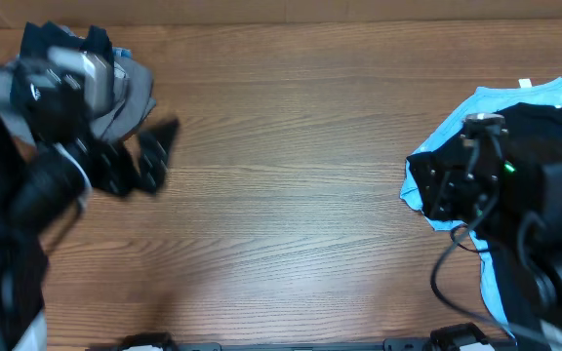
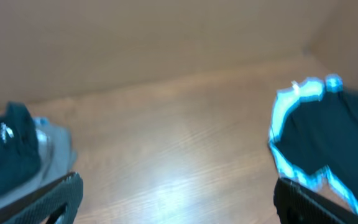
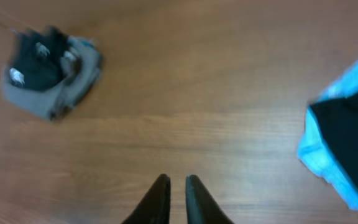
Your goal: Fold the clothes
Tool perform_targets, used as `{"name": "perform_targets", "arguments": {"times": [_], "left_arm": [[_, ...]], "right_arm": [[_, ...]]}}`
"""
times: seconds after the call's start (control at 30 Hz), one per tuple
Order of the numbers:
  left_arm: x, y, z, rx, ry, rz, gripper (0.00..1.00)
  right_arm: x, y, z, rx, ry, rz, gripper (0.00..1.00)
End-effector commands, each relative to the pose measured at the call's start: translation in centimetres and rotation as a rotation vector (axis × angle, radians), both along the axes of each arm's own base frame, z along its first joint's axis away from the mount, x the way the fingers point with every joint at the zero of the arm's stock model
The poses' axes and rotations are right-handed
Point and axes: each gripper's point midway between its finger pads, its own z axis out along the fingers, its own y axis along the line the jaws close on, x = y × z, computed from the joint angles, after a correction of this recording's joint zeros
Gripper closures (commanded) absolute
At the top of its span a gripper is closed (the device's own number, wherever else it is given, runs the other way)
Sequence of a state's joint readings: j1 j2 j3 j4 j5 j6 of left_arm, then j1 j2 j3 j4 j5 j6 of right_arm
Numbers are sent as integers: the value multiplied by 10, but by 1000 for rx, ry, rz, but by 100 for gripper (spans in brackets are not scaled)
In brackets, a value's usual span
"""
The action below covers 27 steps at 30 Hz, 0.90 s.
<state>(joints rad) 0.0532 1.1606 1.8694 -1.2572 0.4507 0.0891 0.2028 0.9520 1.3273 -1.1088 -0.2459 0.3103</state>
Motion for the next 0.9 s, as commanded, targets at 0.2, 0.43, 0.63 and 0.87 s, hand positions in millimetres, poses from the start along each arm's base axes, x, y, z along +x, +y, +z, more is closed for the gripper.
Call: {"name": "perform_targets", "arguments": {"times": [0.2, 0.43, 0.63, 0.87], "left_arm": [[-69, 7, -44, 163, 197, 81, 0], [-75, 24, -62, 243, 283, 146, 0], [-74, 24, -62, 243, 284, 146, 0], [-74, 24, -62, 243, 284, 146, 0]], "right_arm": [[-32, 4, 44, 42, -145, 68, 0], [-34, 3, 35, 35, -101, 67, 0], [-35, 3, 34, 34, -95, 67, 0], [-35, 3, 34, 34, -95, 67, 0]]}}
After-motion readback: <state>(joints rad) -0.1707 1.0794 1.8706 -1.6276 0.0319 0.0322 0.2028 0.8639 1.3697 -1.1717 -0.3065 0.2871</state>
